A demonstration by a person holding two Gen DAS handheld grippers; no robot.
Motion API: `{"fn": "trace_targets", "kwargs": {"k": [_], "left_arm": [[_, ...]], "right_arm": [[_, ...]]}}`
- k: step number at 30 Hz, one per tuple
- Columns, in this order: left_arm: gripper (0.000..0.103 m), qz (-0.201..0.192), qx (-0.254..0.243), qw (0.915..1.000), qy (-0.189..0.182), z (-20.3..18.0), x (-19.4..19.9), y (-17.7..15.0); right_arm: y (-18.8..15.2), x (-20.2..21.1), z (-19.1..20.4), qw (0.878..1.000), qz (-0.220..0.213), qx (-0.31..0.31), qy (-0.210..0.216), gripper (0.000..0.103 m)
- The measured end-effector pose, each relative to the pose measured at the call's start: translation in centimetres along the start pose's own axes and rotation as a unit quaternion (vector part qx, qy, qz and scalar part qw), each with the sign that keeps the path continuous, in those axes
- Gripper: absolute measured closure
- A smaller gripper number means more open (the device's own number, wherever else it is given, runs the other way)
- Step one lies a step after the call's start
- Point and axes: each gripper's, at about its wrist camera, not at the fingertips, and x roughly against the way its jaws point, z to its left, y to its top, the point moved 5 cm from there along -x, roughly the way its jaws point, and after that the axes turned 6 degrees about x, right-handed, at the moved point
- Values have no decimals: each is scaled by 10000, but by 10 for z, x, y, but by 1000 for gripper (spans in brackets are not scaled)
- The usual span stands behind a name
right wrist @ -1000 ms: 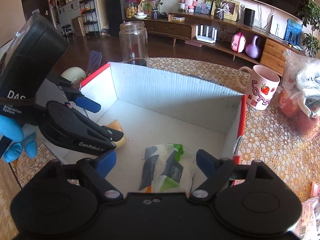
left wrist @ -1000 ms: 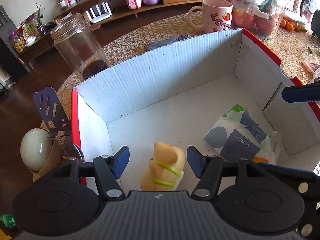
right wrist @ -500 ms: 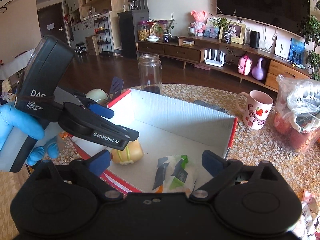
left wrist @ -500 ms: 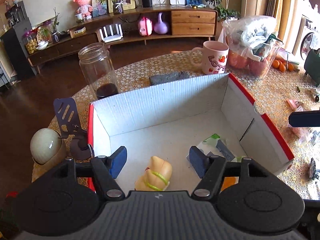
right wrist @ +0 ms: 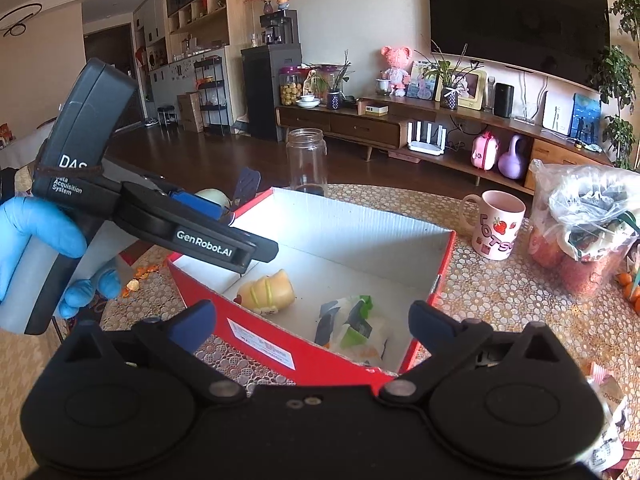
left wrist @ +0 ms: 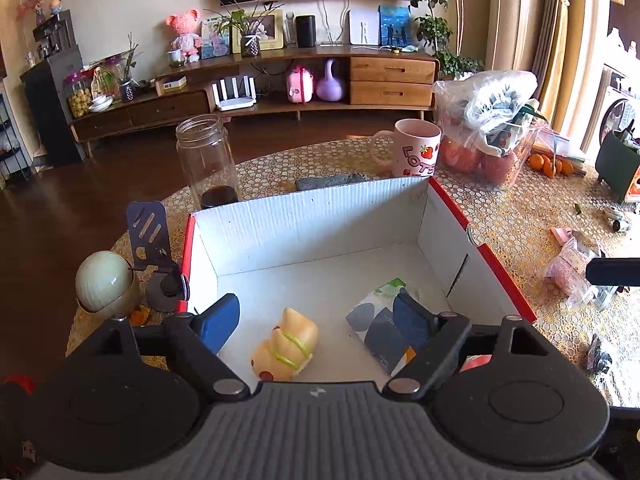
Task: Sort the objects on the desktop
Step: 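Withdraw both tools from the box back toward the table items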
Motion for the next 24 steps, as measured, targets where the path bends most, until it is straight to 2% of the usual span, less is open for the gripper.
{"fn": "trace_targets", "kwargs": {"k": [4,8,14,20,24], "left_arm": [[18,-100,43,9999,35,-5,9,-8],[2,-214,49,9998,30,-15,20,-14],[1,-339,57,9994,-102,-35,37,-21],[0,-538,-181,9983,-159,-66,52,-33],[0,-605,-65,9975,-358,-82,58,-40]], "right_arm": [[-13,13,-8,9998,-132,-59,-124,0],[-26,25,-21,9991,-204,-318,-179,0],[-47,48,-40,9948,-611,-744,-321,0],[-65,70,-54,9943,-606,-639,-601,0],[-76,84,-68,9910,-645,-694,-949,0]]}}
